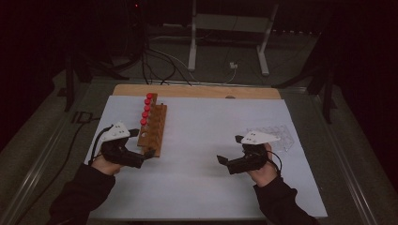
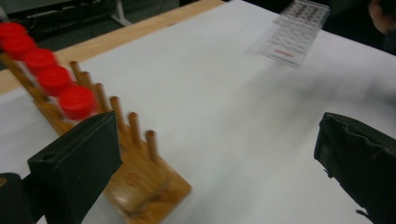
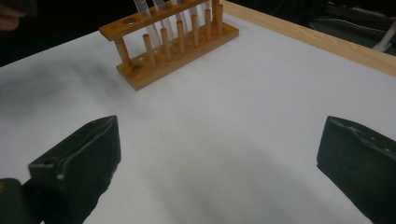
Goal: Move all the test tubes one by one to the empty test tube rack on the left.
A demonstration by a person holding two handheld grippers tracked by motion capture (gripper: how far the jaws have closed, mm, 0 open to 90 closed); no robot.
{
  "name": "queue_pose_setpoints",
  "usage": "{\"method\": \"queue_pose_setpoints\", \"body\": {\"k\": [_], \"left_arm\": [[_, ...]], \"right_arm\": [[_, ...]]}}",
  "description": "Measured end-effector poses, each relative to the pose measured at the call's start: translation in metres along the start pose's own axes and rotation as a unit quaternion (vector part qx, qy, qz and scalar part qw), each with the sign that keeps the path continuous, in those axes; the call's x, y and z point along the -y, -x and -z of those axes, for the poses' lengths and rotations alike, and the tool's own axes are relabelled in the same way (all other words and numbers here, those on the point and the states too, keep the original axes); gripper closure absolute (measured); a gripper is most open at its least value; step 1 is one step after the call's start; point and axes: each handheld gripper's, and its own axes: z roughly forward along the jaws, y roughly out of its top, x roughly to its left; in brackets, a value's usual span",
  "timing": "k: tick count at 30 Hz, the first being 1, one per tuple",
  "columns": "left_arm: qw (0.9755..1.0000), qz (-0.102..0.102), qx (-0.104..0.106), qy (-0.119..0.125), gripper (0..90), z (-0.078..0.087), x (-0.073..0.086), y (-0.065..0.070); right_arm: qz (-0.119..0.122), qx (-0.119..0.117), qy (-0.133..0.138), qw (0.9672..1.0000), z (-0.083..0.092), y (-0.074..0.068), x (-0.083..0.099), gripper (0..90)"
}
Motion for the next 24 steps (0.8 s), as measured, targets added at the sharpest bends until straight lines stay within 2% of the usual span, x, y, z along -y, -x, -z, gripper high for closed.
{"method": "queue_pose_setpoints", "body": {"k": [8,13,16,17,24], "left_arm": [[0.9993,-0.009,0.036,-0.002,1.4,-0.007,0.016,0.024],[0.9986,-0.01,0.051,-0.003,1.4,-0.014,0.028,0.033],[0.9982,-0.01,0.058,-0.004,1.4,-0.018,0.035,0.037],[0.9984,-0.014,0.054,0.0,1.4,-0.019,0.038,0.038],[0.998,-0.016,0.061,-0.009,1.4,-0.027,0.056,0.041]], "right_arm": [[0.0,-0.001,0.0,1.0,0.0,0.0,0.0,0.0],[0.0,-0.002,-0.001,1.0,-0.001,-0.001,0.001,0.0],[0.0,-0.002,-0.001,1.0,-0.001,0.0,0.001,0.0],[-0.001,-0.002,-0.001,1.0,-0.001,0.0,0.002,0.0],[0.002,0.0,0.0,1.0,-0.001,0.0,0.002,0.0]]}}
